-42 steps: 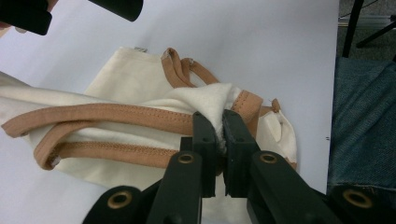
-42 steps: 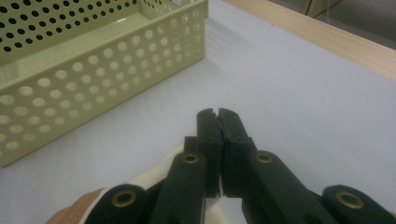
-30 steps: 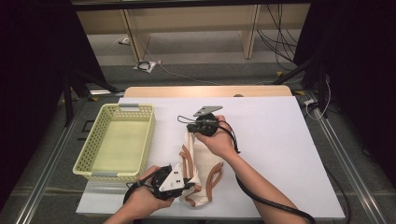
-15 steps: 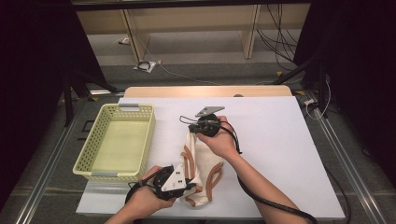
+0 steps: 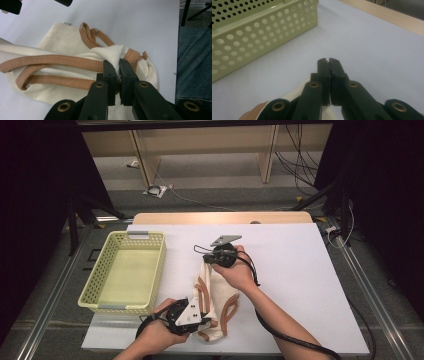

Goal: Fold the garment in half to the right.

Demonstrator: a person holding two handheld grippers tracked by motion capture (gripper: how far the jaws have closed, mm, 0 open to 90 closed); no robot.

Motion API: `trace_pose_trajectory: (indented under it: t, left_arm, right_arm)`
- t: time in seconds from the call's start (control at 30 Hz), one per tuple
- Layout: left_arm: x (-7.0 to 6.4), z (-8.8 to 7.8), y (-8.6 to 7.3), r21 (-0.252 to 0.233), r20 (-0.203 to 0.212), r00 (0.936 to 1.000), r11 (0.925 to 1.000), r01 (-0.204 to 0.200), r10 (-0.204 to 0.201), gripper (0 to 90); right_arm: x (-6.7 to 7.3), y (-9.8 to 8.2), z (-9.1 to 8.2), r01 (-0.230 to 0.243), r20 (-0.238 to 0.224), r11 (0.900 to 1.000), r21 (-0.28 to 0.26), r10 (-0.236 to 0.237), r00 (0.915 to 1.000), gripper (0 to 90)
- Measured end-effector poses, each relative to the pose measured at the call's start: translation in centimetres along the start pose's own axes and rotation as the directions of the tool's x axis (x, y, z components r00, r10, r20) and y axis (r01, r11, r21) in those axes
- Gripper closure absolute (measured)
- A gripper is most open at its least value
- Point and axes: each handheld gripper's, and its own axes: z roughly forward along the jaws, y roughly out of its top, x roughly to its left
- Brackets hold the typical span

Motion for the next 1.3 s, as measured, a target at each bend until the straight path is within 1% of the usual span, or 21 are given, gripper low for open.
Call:
trace_pose_trajectory:
  t: [0.67, 0.87, 1.3]
  left_arm:
    - [-0.2, 0.7, 0.0, 0.016, 0.012, 0.9999, 0.9998, -0.012, 0.012, 85.1]
    - [-0.3, 0.8, 0.0, 0.017, 0.016, 0.9998, 0.9998, -0.012, 0.011, 85.1]
    - [-0.4, 1.0, 0.2, 0.02, 0.024, 0.9996, 0.9997, -0.016, 0.016, 85.0]
  right_arm:
    - [-0.5, -1.0, -0.2, -0.017, 0.002, 1.0, 0.003, 0.017, 0.9998, 88.7]
    - [-0.7, -1.4, -0.2, -0.026, 0.005, 1.0, 0.012, 0.026, 0.9997, 88.7]
    - [-1.1, -2.0, -0.5, -0.039, 0.009, 0.999, 0.012, 0.039, 0.9992, 88.8]
